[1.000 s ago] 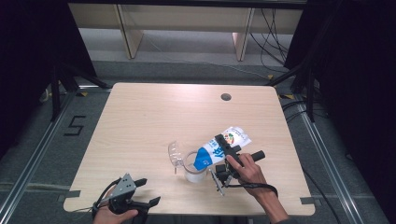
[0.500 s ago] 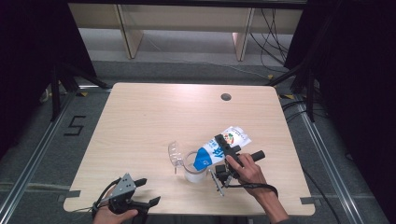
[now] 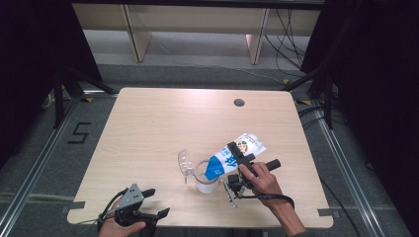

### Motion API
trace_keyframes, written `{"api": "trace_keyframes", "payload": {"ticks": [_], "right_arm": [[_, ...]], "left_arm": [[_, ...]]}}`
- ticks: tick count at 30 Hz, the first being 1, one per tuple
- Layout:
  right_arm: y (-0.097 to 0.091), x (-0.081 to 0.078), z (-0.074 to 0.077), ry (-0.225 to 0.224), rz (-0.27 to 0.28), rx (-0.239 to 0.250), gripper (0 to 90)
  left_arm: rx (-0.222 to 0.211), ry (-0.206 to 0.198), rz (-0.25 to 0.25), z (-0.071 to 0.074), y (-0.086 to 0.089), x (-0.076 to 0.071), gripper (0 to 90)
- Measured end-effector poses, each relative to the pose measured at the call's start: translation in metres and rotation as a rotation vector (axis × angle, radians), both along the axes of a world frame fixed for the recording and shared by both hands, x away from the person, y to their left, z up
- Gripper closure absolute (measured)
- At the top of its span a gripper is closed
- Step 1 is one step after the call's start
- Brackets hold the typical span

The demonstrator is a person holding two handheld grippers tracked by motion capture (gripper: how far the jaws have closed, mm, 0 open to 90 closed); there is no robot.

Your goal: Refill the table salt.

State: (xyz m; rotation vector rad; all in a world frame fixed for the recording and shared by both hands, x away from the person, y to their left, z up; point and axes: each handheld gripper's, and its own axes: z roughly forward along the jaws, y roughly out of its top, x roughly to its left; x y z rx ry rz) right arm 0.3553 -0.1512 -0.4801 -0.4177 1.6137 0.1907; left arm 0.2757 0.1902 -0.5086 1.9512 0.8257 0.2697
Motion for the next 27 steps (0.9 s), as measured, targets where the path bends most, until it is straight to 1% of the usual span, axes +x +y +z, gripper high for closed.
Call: {"api": "trace_keyframes", "payload": {"ticks": [1,2,3,4,5,9,11,12,13,18,19,27], "right_arm": [[-0.0005,-0.0015,-0.0013,0.012,-0.025,0.015,54.0],[0.0,-0.0006,0.0003,0.005,-0.014,-0.004,54.1],[0.0,-0.0005,0.0003,0.006,-0.015,-0.004,54.1],[0.0003,0.0001,0.0011,-0.014,0.0,-0.009,54.1],[0.0009,0.0004,0.0033,-0.033,0.013,-0.032,54.1],[0.0006,0.0007,0.0036,-0.029,0.013,-0.032,54.1],[0.0005,0.001,0.0041,-0.026,0.016,-0.043,54.1],[-0.0004,0.0006,0.0019,-0.011,0.002,-0.015,54.2],[-0.0006,0.0005,0.0016,-0.009,0.0,-0.012,54.1],[-0.0006,0.0005,0.0014,-0.014,0.0,-0.018,54.2],[0.0003,0.0007,0.0039,-0.031,0.014,-0.043,54.2],[0.0006,0.0005,0.0041,-0.037,0.013,-0.05,54.3]], "left_arm": [[-0.001,0.0,0.0,0.0,-0.0001,-0.0001,15.7],[0.0,0.001,0.0,0.0,-0.0001,-0.0001,15.7],[-0.001,0.0,0.0,-0.0001,-0.0001,0.0,15.6],[-0.001,0.001,0.001,-0.0001,-0.0001,0.0,15.7],[0.0,0.0,0.0,0.0,0.0,0.0,15.6],[-0.001,0.0,0.0,0.0,-0.0001,0.0,15.7],[-0.001,-0.001,-0.001,0.0,-0.0002,0.0,15.6],[-0.002,0.0,0.001,0.0,-0.0002,-0.0001,15.6],[-0.001,0.0,0.001,0.0,-0.0001,-0.0001,15.6],[0.0,0.0,0.0,0.0001,0.0,-0.0001,15.6],[0.001,0.0,-0.001,0.0002,0.0,-0.0001,15.6],[0.0,0.0,0.0,0.0003,0.0001,-0.0001,15.6]]}}
